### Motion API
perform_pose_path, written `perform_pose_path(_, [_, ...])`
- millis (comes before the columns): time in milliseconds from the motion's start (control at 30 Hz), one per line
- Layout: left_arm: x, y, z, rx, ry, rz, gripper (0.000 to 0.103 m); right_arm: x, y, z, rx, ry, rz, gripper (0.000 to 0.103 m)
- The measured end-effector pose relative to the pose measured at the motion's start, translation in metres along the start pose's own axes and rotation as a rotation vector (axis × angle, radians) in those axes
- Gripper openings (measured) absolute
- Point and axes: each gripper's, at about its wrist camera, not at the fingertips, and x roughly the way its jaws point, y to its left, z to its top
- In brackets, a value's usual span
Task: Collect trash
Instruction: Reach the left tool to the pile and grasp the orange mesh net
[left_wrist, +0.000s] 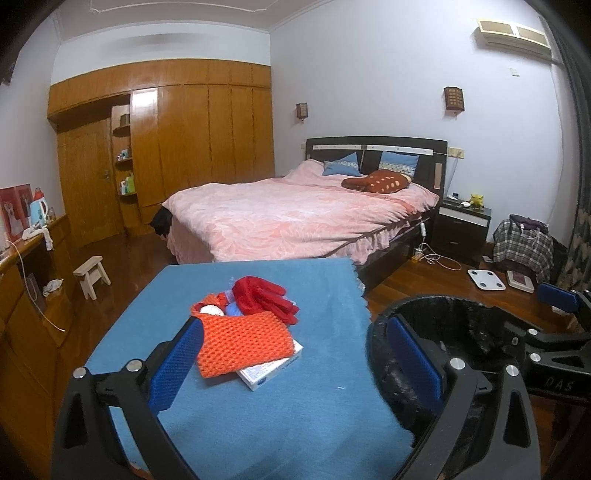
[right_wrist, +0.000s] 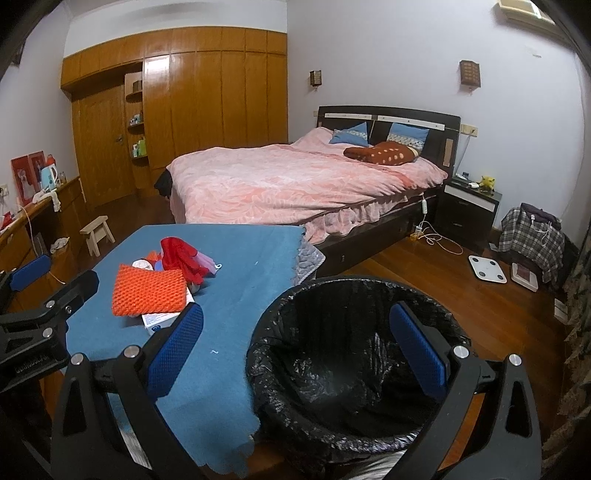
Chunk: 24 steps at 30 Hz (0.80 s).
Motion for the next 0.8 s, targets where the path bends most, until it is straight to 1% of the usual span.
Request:
perform_pose_path(33, [0.002, 0.002, -0.001, 0.002, 0.001, 0.007, 0.097, 0.004, 0.002, 0.000, -0.002, 0.002, 0.006, 0.098])
perform_pose_path(100, [0.009, 0.013, 0.007, 0.001, 0.005, 0.029, 0.097, 0.010, 0.006, 0.007, -0.008, 0.007, 0.014, 0.098])
perform_pose_path(233, [0.024, 0.035, 0.006, 0.002, 0.022, 0.084, 0.097, 0.030, 0.015, 0.011, -0.007, 0.022, 0.042, 0.098])
perform_pose_path(300, [0.033, 0.047, 0.003, -0.003, 0.033, 0.117, 0.097, 0.042, 0.023, 0.012, -0.011, 0.030, 0.052, 0.098])
perform_pose_path(467, [0.065, 0.077, -0.007, -0.022, 0.079, 0.162, 0.097, 0.077, 0.043, 0.015, -0.034, 0.057, 0.076, 0.098])
perform_pose_path(633, [0.100, 0.096, -0.021, -0.047, 0.148, 0.154, 0.097, 0.105, 0.063, 0.014, -0.069, 0.075, 0.079, 0.098])
perform_pose_path(733, [0.122, 0.103, -0.031, -0.062, 0.213, 0.123, 0.089, 0.119, 0.070, 0.013, -0.080, 0.090, 0.081, 0.098])
perform_pose_path(800, [0.133, 0.106, -0.038, -0.072, 0.238, 0.104, 0.087, 0.128, 0.074, 0.013, -0.087, 0.100, 0.080, 0.098])
